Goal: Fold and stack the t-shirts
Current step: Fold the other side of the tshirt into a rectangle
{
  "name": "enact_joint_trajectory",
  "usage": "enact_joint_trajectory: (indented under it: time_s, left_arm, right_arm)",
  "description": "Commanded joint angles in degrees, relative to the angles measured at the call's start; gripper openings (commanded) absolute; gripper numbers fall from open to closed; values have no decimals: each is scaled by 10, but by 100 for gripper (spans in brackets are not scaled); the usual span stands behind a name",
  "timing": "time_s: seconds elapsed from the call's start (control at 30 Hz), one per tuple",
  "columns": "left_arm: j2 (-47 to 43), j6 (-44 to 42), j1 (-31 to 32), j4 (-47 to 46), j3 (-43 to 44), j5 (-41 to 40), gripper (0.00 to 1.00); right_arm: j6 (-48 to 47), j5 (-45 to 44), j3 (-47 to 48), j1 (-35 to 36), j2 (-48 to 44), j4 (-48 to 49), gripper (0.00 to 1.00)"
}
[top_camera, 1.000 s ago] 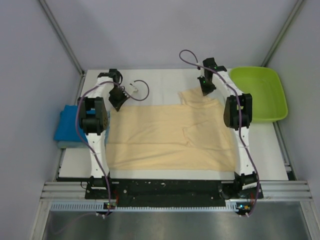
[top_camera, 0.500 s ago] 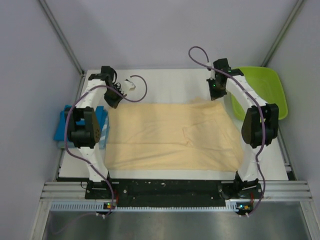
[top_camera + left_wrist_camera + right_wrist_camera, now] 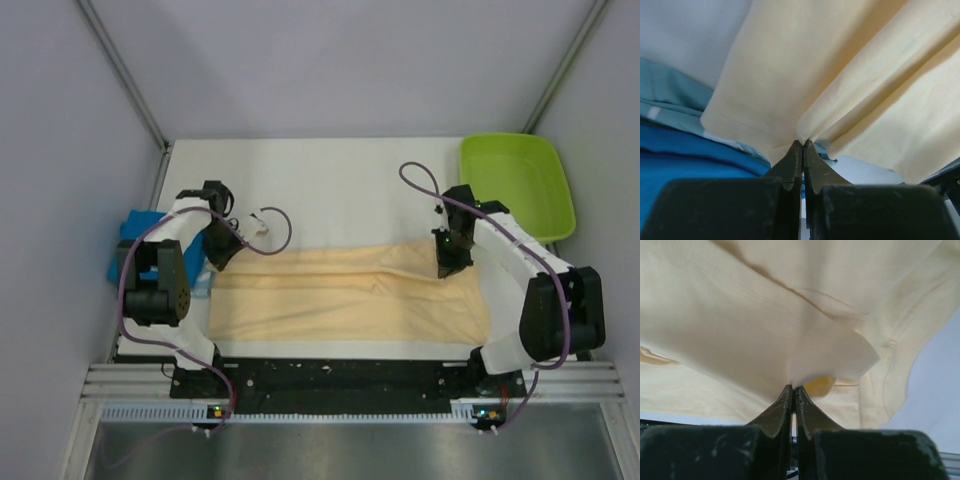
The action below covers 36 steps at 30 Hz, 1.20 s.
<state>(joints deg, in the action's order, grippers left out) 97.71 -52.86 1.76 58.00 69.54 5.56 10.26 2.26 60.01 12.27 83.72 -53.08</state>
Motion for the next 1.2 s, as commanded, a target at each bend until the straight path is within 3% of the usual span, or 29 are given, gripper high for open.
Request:
enact_joint_trajectory:
  time_s: [0.0,0.23,0.47,0.5,0.53,0.57,0.6,0.67,0.73,0.87,0.93,0.97,1.03,1.07,1.13,1.17]
  left_arm:
    - [-1,-18,-4,-28,-21,-41,0]
    - [-6,-19,-4,-23,6,-22,0]
    - [-11,-40,-4,-11,-33,-25,0]
    - [-9,-44,-3,-6,-41,-23,4]
    - [-5,-44,-3,0,-46,-22,18]
    - [-4,-46,-4,11,-48,-20,30]
    - [-5,-52,-4,32,-45,-12,38]
    - [-21,-68,-6,74,-27,10,44]
    - [-38,-88,-11,119,8,35,46]
    - [-32,-113,-11,227,104,111,51]
    - [-18,-93,-6,229,137,158,46]
    - [-10,-75,1,209,143,165,38]
    - [4,-19,15,148,133,162,9]
    - [13,3,22,117,123,155,3]
    - [34,42,25,66,106,135,0]
    - [46,50,25,54,98,123,0]
  right_arm:
    - [36,21,-20,5,2,10,0]
    - [48,-20,-6,5,-1,-23,0]
    - [43,-38,4,5,20,-57,0]
    - [41,-32,5,5,29,-60,0]
    - [40,-27,7,5,40,-62,0]
    - [38,-26,7,5,49,-66,9]
    - [34,-30,9,4,57,-72,29]
    - [39,-46,12,3,54,-80,43]
    - [38,-76,23,3,43,-90,50]
    - [25,-72,82,13,22,-92,52]
    - [15,-38,108,36,14,-65,52]
    - [6,-25,120,51,14,-45,52]
    - [-5,-24,148,82,27,0,50]
    - [-5,-9,157,91,42,23,49]
    - [2,0,176,92,80,56,39]
    - [-2,2,188,92,100,65,39]
